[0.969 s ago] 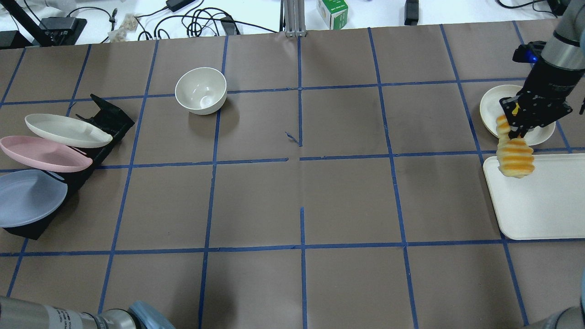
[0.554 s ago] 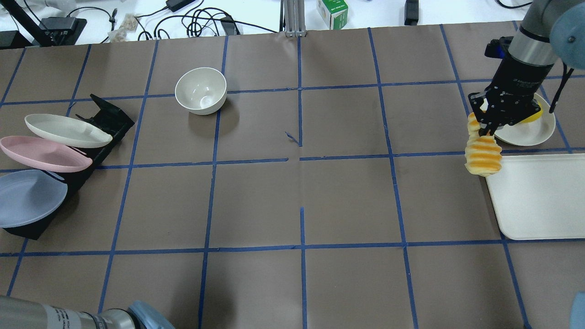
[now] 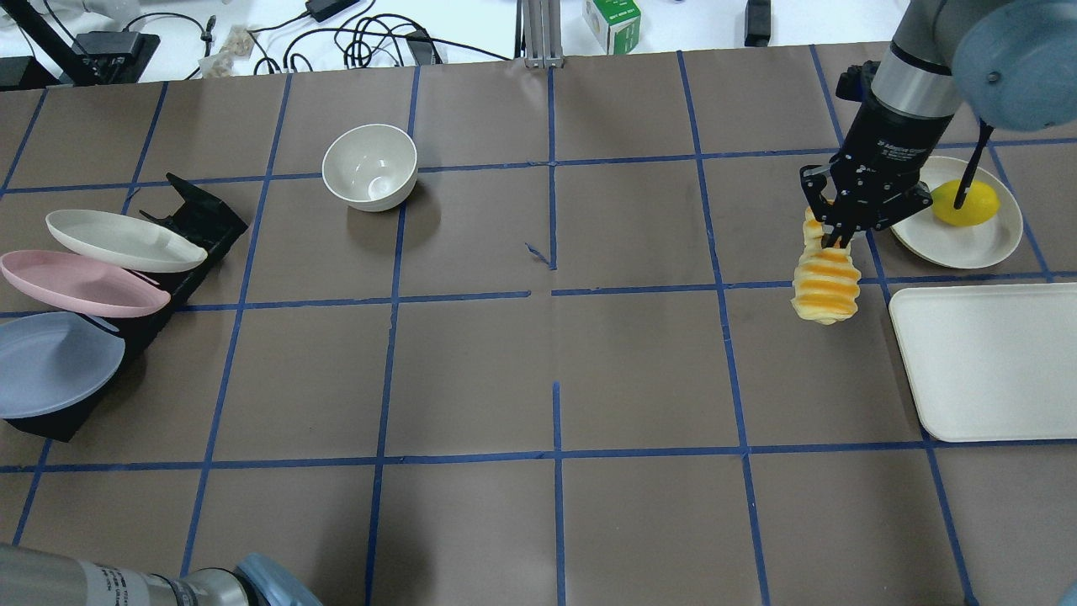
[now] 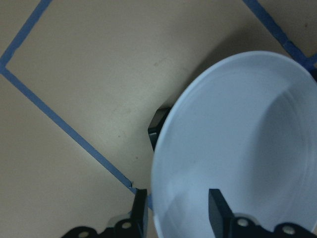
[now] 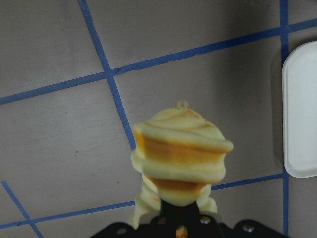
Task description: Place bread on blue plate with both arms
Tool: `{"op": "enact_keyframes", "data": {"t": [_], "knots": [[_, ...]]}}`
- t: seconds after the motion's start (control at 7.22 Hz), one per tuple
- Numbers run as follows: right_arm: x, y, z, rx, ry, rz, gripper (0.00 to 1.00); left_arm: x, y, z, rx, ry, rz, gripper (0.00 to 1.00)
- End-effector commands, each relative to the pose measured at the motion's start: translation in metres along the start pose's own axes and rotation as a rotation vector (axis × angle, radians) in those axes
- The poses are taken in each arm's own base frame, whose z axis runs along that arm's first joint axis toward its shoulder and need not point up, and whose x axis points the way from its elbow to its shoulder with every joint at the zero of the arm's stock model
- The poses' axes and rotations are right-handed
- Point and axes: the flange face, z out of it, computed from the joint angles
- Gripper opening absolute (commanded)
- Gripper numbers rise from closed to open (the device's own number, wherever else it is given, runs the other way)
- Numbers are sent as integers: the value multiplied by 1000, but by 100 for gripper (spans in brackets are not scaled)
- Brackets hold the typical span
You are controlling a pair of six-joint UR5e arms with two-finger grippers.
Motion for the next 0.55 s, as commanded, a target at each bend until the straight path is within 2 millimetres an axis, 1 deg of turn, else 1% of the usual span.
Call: {"op": "enact_keyframes", "data": {"t": [0.0, 0.14, 0.42], "knots": [[-9, 5, 1, -2, 3, 4, 0, 0, 0, 4, -8, -9, 0, 51], [-9, 5, 1, -4, 3, 4, 0, 0, 0, 9, -18, -4, -1, 51], [-13, 9, -3, 2, -37, 5, 0, 1, -2, 12, -22, -4, -2, 50]]}}
